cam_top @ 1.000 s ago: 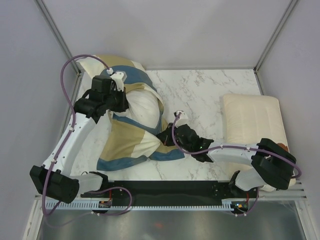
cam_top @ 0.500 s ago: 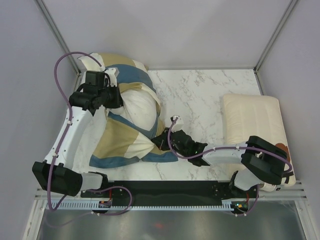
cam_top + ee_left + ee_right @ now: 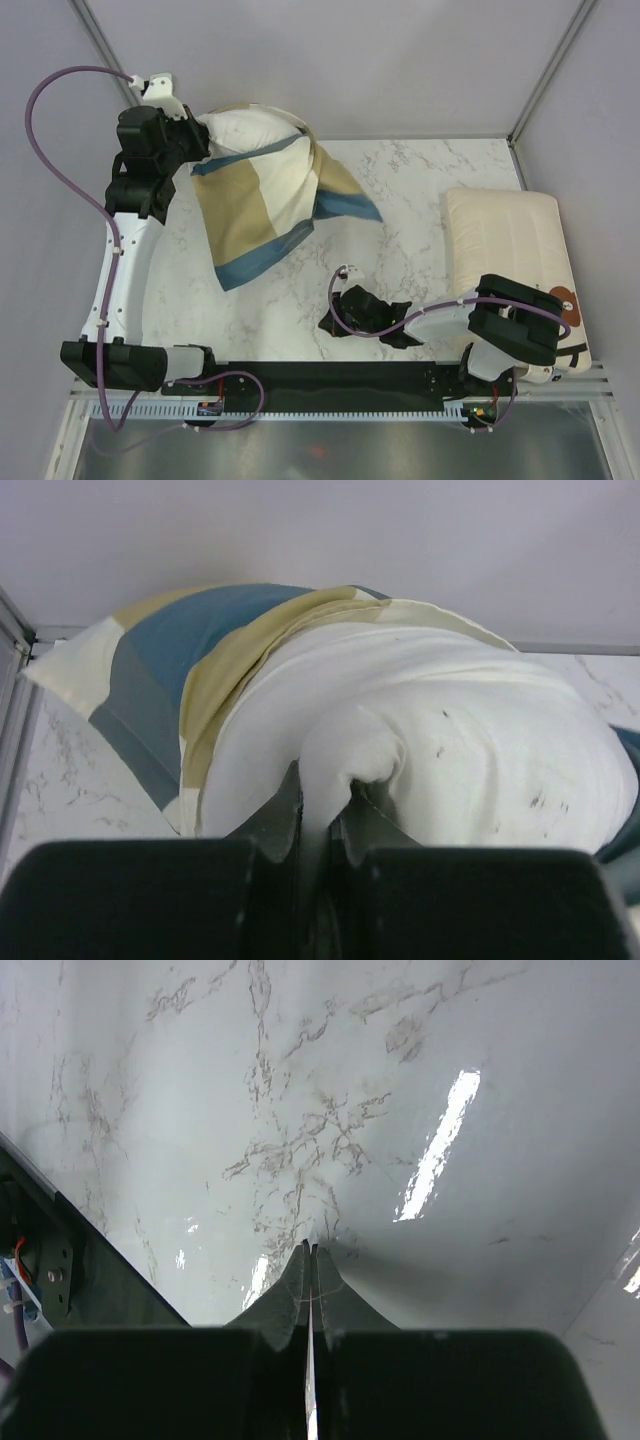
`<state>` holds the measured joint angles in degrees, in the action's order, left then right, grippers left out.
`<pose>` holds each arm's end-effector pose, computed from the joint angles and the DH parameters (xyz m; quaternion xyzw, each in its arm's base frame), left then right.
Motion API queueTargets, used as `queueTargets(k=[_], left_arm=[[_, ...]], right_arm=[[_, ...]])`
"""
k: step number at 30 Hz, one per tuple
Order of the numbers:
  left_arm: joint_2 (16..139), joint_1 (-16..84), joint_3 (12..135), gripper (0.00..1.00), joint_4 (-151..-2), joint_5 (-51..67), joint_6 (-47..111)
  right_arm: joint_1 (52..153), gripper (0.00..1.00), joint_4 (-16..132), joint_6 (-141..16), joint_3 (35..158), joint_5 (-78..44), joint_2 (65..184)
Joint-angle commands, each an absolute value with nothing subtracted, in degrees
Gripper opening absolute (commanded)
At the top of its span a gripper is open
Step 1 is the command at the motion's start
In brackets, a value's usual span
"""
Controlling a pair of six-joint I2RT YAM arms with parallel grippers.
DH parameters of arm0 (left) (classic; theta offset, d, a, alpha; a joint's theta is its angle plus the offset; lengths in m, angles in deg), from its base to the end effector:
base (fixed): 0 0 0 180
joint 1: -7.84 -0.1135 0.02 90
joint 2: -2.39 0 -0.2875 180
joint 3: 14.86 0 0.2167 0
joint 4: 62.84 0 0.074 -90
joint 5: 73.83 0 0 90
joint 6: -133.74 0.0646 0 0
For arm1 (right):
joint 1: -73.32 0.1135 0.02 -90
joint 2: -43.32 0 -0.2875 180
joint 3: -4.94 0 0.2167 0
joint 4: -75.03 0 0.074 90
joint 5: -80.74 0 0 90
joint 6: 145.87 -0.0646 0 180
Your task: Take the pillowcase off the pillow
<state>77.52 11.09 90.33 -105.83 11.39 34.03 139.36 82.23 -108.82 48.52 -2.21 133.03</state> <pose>0.2679 -0.0206 0.4690 -0.0181 0.7818 -0.1027 0.6148 0.1194 0.2491 0.1580 -0.0763 0.8978 0.3425 0.2662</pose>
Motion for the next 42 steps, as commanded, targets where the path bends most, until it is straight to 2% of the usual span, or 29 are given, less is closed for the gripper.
queueTargets(k=[1, 7, 11, 15, 18, 19, 22, 24, 25, 26, 31, 42], left_arm=[[73.9, 11.2, 88.5, 0.02, -96.0, 12.4, 30.7], [66.8, 11.3, 77.5, 0.02, -95.2, 8.7, 29.6], [62.3, 11.7, 71.4, 0.02, -94.5, 6.1, 28.6], [58.6, 13.2, 65.6, 0.02, -94.0, 5.9, 28.5], [56.1, 13.8, 63.2, 0.02, -93.3, 7.4, 29.1], [55.4, 14.0, 62.6, 0.02, -93.0, 7.5, 29.2], [54.8, 14.6, 60.6, 0.02, -92.5, 6.9, 29.2], [54.7, 15.0, 59.0, 0.02, -91.9, 6.4, 29.1], [54.6, 15.0, 58.3, 0.02, -91.0, 5.5, 29.1], [54.3, 15.0, 57.2, 0.02, -90.5, 5.0, 29.1], [54.2, 15.7, 55.6, 0.02, -89.3, 2.8, 30.0], [52.8, 16.3, 53.5, 0.02, -88.4, 0.3, 30.4]], right_arm=[[140.5, 0.00, 62.2, -105.3, 48.2, -3.4, 135.9], [140.7, 0.00, 54.3, -101.2, 57.4, 0.6, 129.5], [140.9, 0.00, 46.6, -96.1, 64.1, 5.0, 120.5], [141.0, 0.10, 39.0, -92.3, 70.8, 10.6, 113.4], [141.0, 0.28, 34.7, -89.5, 75.9, 13.9, 109.2], [141.0, 0.44, 33.7, -89.2, 77.9, 14.7, 108.4], [140.9, 0.70, 33.7, -87.8, 80.2, 16.8, 105.8], [140.9, 0.75, 34.2, -87.6, 81.0, 17.2, 105.5], [140.9, 0.88, 35.0, -87.5, 81.4, 17.2, 105.7], [140.9, 0.91, 35.5, -87.6, 81.6, 17.1, 106.8], [141.0, 0.98, 39.3, -88.0, 81.9, 19.7, 113.5], [138.2, 0.98, 52.5, -92.9, 79.0, 22.6, 125.0]])
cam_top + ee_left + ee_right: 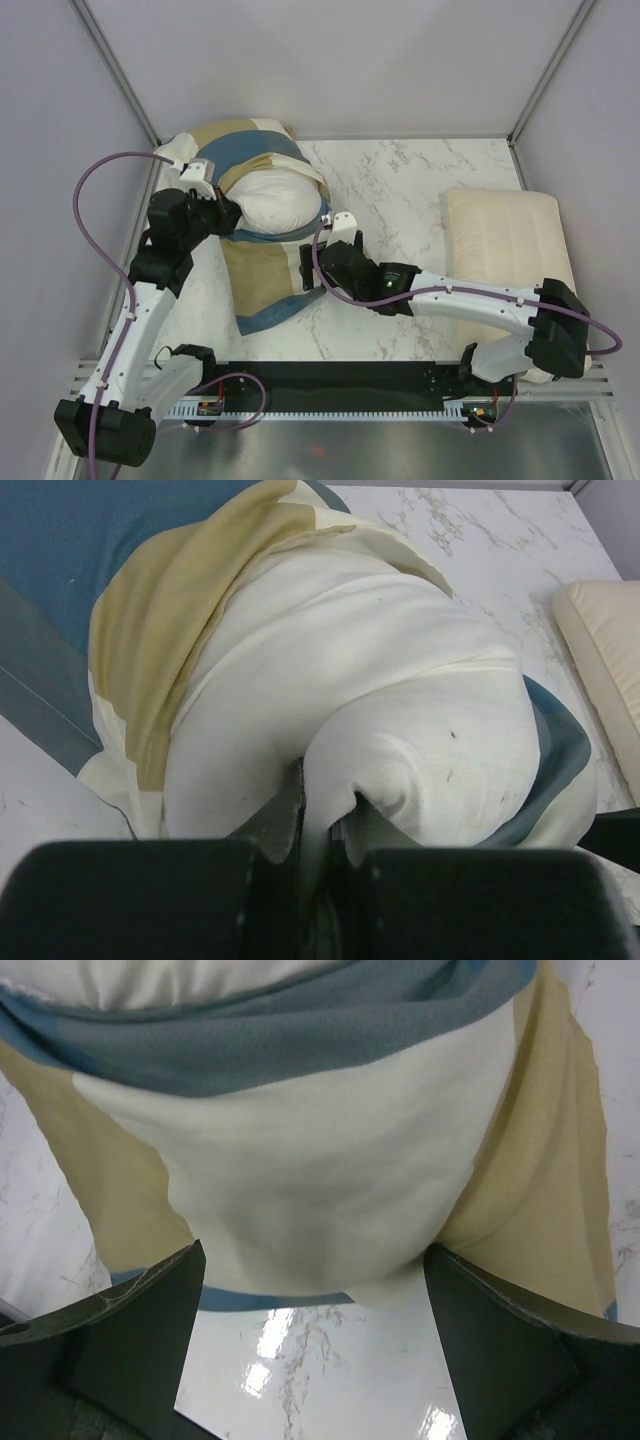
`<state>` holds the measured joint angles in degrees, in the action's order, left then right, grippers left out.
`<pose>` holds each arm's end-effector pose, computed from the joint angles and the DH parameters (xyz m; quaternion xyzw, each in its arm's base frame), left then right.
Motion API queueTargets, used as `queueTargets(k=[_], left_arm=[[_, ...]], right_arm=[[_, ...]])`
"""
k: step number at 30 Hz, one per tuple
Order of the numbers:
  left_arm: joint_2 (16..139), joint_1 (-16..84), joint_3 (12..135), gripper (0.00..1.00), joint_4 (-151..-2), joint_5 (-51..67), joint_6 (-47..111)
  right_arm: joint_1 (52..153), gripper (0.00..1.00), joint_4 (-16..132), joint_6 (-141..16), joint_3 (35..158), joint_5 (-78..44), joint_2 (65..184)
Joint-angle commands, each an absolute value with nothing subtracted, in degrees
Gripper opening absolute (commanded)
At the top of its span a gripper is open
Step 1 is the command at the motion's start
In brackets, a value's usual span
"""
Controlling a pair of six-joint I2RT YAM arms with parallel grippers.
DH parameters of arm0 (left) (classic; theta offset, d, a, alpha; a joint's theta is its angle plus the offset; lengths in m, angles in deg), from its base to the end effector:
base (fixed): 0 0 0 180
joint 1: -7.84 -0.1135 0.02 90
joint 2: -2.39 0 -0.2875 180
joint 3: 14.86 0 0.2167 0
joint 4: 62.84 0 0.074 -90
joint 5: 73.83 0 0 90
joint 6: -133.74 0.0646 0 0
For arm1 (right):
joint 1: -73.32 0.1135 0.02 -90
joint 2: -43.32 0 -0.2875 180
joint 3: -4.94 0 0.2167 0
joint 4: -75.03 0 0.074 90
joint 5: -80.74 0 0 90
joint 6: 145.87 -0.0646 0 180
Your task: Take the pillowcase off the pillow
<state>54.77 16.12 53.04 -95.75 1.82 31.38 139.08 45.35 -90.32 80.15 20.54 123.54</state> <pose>0.1794 -0.0423 0.3584 0.0454 0.8017 -0.2043 0.5599 0.1500 0.2549 0.3039 -0.1161 0.8564 0.1980 0.4624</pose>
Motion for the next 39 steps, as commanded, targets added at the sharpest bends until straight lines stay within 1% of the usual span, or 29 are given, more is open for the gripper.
queueTargets(k=[1, 4, 5, 7, 8, 9, 10, 14, 17, 21, 27, 32, 39], left_arm=[[52.5, 16.3, 53.3, 0.02, -88.2, 0.1, 30.4], [52.4, 16.5, 53.1, 0.02, -87.9, -0.7, 30.3], [52.4, 16.5, 52.9, 0.02, -87.8, -1.0, 30.3], [52.5, 16.5, 53.0, 0.02, -87.8, -0.9, 30.4], [52.4, 16.5, 52.9, 0.02, -87.9, -0.6, 30.5], [52.3, 16.5, 52.8, 0.02, -87.8, -0.1, 30.6], [52.4, 16.5, 52.9, 0.02, -87.8, 0.1, 30.6], [51.6, 16.4, 52.9, 0.02, -88.1, 3.9, 30.6], [49.7, 16.2, 52.6, 0.02, -88.2, 7.9, 30.9], [48.5, 16.2, 52.1, 0.02, -88.1, 11.0, 31.5], [48.1, 15.5, 52.2, 0.02, -88.3, 11.2, 31.3], [46.8, 14.5, 51.8, 0.02, -88.3, 12.5, 31.8], [45.5, 13.8, 51.7, 0.02, -88.4, 13.4, 32.2]], right_arm=[[137.3, 0.98, 54.5, -93.6, 78.8, 22.5, 126.8], [136.7, 0.98, 58.5, -93.9, 78.1, 23.7, 129.4], [136.5, 0.96, 61.2, -93.7, 77.5, 23.9, 129.6], [136.5, 0.63, 65.0, -93.1, 76.0, 25.3, 129.5], [136.4, 0.45, 65.6, -93.0, 75.4, 25.7, 129.2], [136.5, 0.11, 65.8, -92.7, 75.3, 26.2, 128.8], [136.3, 0.00, 65.6, -92.3, 75.2, 27.5, 127.8], [135.6, 0.00, 62.2, -91.3, 74.3, 30.2, 124.5], [134.0, 0.00, 59.6, -92.6, 69.9, 31.9, 121.4], [128.7, 0.00, 59.0, -95.0, 63.7, 31.4, 117.1], [121.5, 0.00, 59.0, -93.8, 59.8, 30.8, 111.9], [115.4, 0.00, 59.0, -92.3, 58.6, 29.0, 110.9], [106.9, 0.00, 61.7, -90.5, 58.8, 25.0, 113.8]])
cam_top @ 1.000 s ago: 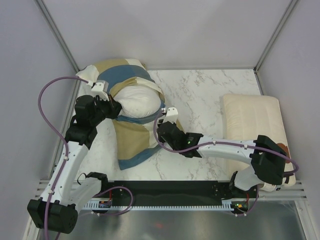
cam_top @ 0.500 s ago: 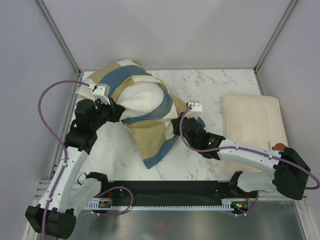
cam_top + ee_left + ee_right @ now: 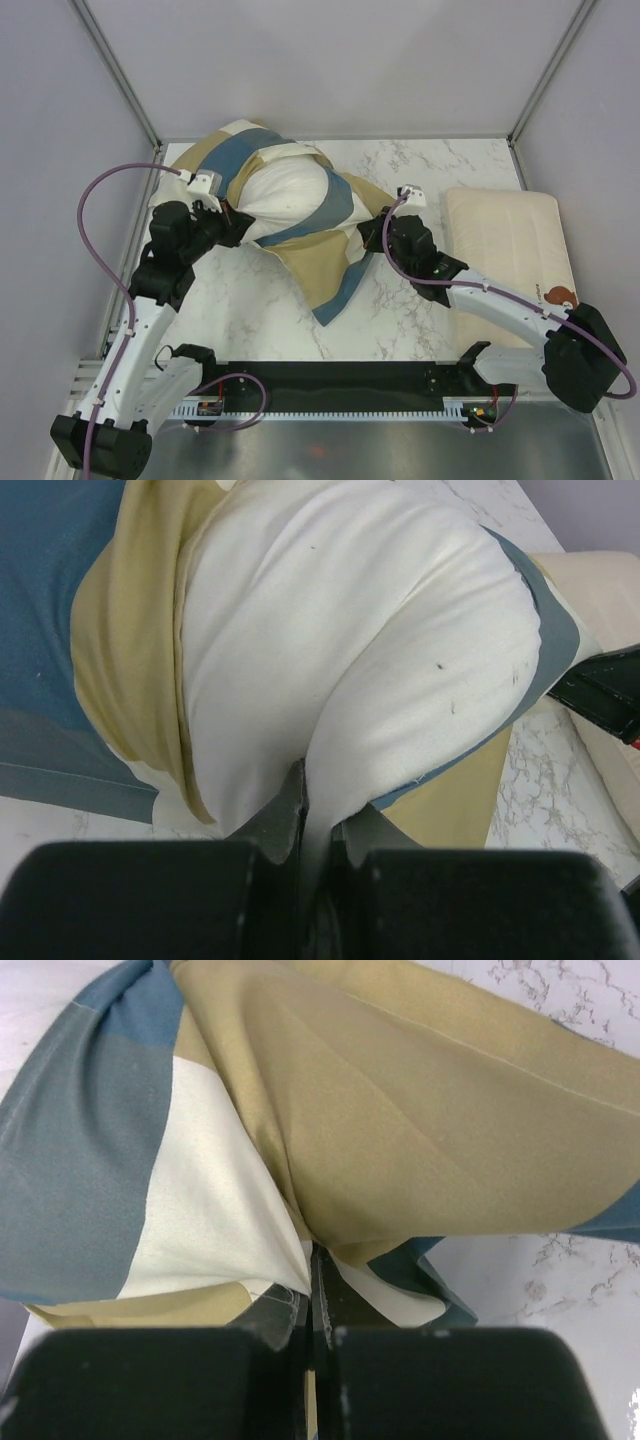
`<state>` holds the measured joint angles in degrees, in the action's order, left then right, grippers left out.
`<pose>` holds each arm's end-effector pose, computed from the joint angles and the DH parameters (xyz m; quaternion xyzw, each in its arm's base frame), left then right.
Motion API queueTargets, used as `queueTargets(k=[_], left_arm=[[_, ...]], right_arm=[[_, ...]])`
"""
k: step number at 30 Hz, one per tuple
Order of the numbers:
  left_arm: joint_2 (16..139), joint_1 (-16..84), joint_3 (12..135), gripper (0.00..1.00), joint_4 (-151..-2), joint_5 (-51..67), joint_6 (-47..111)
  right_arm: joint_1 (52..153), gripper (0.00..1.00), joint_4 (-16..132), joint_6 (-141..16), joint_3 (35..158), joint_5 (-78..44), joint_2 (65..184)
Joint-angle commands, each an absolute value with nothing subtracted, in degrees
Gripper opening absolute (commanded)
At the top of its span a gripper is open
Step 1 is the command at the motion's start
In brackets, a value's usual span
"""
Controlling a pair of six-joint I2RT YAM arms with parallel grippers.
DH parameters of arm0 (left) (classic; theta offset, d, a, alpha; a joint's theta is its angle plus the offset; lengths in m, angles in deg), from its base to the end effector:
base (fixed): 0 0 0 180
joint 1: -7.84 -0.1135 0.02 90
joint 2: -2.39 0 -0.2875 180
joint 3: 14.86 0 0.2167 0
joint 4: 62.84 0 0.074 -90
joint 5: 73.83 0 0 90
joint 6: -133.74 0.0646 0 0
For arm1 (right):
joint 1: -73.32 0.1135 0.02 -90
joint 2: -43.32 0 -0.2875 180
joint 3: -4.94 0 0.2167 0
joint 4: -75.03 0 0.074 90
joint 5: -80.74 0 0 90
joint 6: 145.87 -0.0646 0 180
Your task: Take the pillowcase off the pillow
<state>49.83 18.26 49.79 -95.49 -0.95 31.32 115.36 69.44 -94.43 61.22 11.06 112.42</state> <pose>0.1572 -0.0483 0.3532 0.0764 0.7883 -0.2347 0.5637 0.2055 0.1551 0.2915 0.0789 0.8012 0.2632 0.5316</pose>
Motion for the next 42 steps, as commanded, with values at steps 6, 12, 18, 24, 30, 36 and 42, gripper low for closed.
queueTargets(k=[6, 12, 18, 24, 30, 36, 42], left_arm=[[45.4, 13.3, 51.7, 0.02, -88.5, 13.1, 32.3], [45.1, 13.4, 51.6, 0.02, -87.9, 9.3, 34.0], [47.8, 19.7, 52.5, 0.05, -88.8, 4.4, 40.7], [48.8, 31.4, 56.6, 0.61, -92.3, 10.9, 47.6], [52.1, 41.6, 65.1, 0.89, -95.6, 15.6, 49.5], [60.0, 52.1, 74.9, 1.00, -98.8, 18.7, 54.1], [69.3, 54.1, 75.3, 1.00, -103.1, 24.7, 57.6]], right_arm=[[102.6, 0.00, 62.9, -88.3, 60.3, 22.7, 116.7], [102.5, 0.00, 65.4, -85.8, 63.0, 17.4, 116.8], [104.7, 0.00, 74.7, -85.8, 62.6, 3.2, 110.6], [110.9, 0.00, 72.8, -83.6, 67.7, -0.4, 104.7], [117.0, 0.00, 69.4, -80.8, 72.5, 0.1, 101.8], [118.8, 0.00, 66.4, -79.7, 75.2, 0.2, 99.7], [119.0, 0.00, 63.5, -79.2, 76.4, 0.1, 96.0]])
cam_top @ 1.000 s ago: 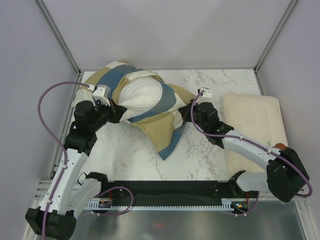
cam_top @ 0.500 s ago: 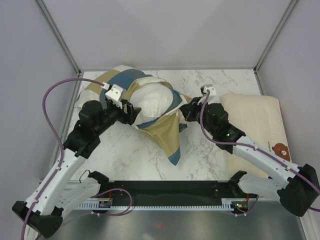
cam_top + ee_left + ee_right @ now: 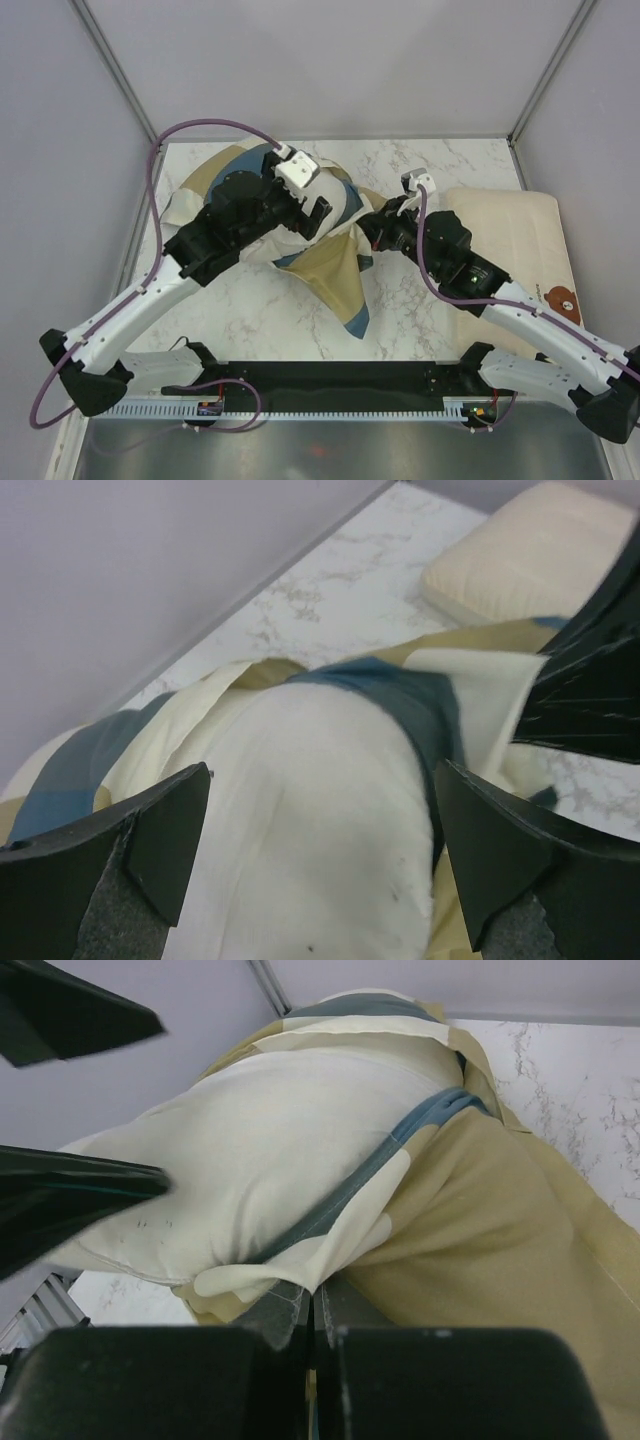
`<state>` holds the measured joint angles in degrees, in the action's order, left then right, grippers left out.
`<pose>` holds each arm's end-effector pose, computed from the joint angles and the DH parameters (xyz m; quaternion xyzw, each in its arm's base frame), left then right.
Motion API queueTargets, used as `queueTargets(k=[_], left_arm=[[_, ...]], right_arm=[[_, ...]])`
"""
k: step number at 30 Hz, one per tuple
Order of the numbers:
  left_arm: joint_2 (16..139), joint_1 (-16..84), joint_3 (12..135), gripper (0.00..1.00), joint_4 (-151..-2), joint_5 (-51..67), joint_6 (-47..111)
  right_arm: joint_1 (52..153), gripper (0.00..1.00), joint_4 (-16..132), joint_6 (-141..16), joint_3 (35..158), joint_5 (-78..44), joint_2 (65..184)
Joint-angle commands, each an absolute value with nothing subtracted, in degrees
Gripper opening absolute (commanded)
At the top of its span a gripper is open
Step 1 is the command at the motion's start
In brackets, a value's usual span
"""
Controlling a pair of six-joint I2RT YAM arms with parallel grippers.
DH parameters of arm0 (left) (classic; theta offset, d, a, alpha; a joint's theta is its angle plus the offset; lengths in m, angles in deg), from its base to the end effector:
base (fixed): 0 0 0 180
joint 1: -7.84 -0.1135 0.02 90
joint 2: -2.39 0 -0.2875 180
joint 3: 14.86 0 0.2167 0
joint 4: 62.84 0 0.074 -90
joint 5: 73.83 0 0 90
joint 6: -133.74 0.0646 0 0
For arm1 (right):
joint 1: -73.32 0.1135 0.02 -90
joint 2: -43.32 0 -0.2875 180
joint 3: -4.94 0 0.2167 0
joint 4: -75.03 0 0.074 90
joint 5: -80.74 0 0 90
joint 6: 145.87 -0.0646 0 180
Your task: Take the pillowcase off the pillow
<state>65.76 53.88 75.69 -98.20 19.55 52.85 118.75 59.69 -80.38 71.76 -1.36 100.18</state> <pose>0.1561 -0.1564 0.4498 0.3326 0.6785 -0.1862 0.6279 0.1563 0.1460 0.3788 -0.0883 0.7339 0.3431 0.5795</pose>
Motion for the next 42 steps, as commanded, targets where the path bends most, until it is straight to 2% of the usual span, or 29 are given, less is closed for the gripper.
queueTargets(k=[1, 5, 12, 15, 16, 17, 18, 22, 30, 36, 41, 42], left_arm=[[70.1, 54.2, 74.8, 1.00, -103.2, 25.0, 58.3], [72.8, 54.1, 73.2, 1.00, -103.8, 26.2, 58.8], [75.3, 54.1, 70.2, 0.98, -106.0, 19.7, 58.9], [77.3, 54.1, 69.7, 0.58, -106.8, 17.1, 58.3], [77.5, 54.2, 69.5, 0.28, -106.9, 16.9, 58.0], [78.1, 54.2, 69.4, 0.13, -106.7, 17.2, 57.5], [78.3, 54.0, 69.3, 0.02, -106.6, 19.6, 57.1], [77.3, 51.1, 69.0, 0.02, -105.3, 22.9, 55.2], [66.0, 44.8, 64.7, 0.02, -103.1, 26.5, 52.1], [60.1, 41.2, 61.5, 0.02, -102.6, 27.7, 50.7], [55.7, 39.0, 58.0, 0.02, -102.2, 24.3, 49.7], [55.6, 39.0, 57.8, 0.02, -102.2, 24.3, 49.7]], right_arm=[[119.1, 0.00, 63.3, -79.2, 76.4, 0.1, 95.6], [119.1, 0.00, 61.6, -78.9, 76.9, 0.4, 93.8], [119.1, 0.00, 59.1, -78.5, 77.1, 1.8, 92.5], [119.1, 0.00, 59.0, -78.9, 76.8, 1.5, 92.6], [119.1, 0.00, 59.0, -78.8, 76.7, 1.4, 92.5], [119.1, 0.00, 59.0, -78.8, 76.4, 1.5, 92.4], [119.1, 0.00, 59.0, -78.8, 76.4, 1.8, 92.2], [119.1, 0.00, 55.0, -78.7, 74.4, 7.8, 91.1], [117.4, 0.00, 49.1, -81.3, 67.6, 23.1, 93.7], [107.1, 0.00, 49.7, -84.5, 64.0, 17.8, 98.3], [103.6, 0.00, 50.5, -82.3, 66.4, 12.2, 100.6], [103.6, 0.12, 50.6, -81.8, 67.4, 9.1, 100.3]])
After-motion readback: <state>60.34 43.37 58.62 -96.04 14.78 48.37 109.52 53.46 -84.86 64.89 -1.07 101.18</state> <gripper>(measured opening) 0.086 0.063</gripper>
